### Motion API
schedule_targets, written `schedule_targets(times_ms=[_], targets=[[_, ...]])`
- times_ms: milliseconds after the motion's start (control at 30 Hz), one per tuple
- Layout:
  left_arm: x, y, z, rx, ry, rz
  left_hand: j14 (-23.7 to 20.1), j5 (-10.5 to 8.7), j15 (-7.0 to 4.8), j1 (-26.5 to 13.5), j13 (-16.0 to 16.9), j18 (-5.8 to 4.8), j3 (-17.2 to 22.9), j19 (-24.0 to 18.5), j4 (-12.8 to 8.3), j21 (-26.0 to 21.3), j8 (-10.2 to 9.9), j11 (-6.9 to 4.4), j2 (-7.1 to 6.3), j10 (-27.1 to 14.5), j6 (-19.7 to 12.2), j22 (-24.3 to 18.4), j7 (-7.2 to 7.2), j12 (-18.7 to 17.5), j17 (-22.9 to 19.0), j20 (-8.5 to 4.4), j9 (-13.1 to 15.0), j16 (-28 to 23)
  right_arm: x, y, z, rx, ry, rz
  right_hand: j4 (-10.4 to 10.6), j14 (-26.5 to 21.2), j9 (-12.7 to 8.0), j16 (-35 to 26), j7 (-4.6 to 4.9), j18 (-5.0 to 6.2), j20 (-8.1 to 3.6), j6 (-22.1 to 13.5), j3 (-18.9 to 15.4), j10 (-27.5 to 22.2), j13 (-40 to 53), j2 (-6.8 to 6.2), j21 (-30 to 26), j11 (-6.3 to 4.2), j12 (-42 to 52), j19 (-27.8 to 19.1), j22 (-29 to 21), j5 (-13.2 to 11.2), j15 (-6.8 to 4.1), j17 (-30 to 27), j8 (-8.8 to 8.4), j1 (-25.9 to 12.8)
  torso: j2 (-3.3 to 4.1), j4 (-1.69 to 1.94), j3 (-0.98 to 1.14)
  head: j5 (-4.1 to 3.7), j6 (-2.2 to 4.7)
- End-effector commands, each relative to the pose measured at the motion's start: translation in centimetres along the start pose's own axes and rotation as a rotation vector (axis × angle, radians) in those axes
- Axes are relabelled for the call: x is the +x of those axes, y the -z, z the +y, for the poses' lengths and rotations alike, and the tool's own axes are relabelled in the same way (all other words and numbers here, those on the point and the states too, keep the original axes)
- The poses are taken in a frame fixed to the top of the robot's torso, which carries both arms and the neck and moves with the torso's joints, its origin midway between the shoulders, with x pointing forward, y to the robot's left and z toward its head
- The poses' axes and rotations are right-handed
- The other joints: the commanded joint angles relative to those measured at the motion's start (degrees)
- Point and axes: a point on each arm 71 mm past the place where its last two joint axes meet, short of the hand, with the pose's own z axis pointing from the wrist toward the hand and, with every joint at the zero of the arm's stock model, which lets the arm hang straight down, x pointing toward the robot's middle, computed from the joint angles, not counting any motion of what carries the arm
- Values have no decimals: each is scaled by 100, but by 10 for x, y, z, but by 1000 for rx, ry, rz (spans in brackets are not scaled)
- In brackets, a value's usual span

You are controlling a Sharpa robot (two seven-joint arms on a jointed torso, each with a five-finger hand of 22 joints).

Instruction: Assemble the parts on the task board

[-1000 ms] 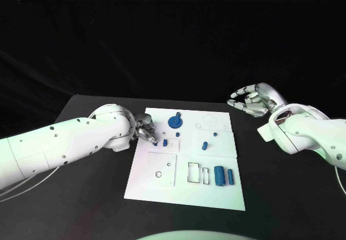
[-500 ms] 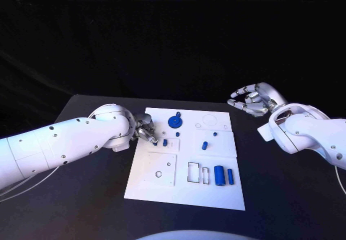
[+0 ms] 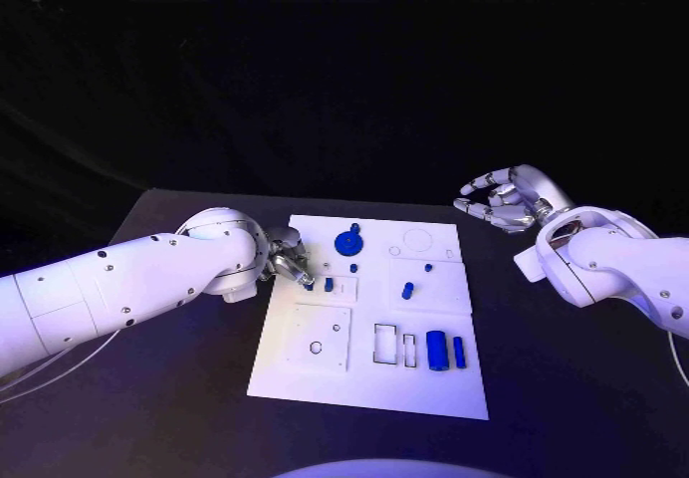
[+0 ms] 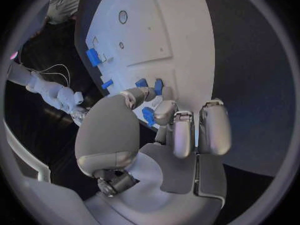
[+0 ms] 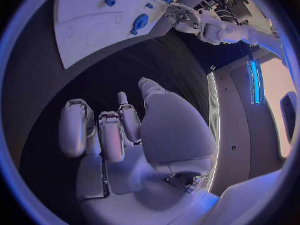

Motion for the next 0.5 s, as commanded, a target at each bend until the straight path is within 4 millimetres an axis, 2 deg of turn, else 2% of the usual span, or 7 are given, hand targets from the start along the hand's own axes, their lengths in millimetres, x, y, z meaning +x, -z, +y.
schedule_targets(times_ms=[33, 500], targets=[[8, -2, -1, -1, -1, 41, 585, -26, -43, -78, 8, -78, 15, 0, -63, 1, -47, -12, 6, 7, 200, 7, -145, 12, 1508, -44, 5, 19, 0, 0, 1, -10, 3, 0, -4, 374, -6, -31, -11, 75, -14, 18, 36, -10, 184, 18, -30, -35, -22, -37, 532, 19, -39, 607, 36, -61, 4, 4, -2, -3, -4], [7, -3, 0, -4, 4, 40, 585, -89, -53, -191, 87, -79, -453, 3, 232, -9, -135, -22, 6, 10, 298, 5, -157, 30, 1508, -58, 22, 19, 0, 0, 1, -11, 3, -2, -4, 374, -6, -31, -11, 75, -14, 18, 36, -10, 184, 18, -30, -35, -22, -37, 532, 19, -39, 607, 36, -61, -1, 1, -5, 0, -12]])
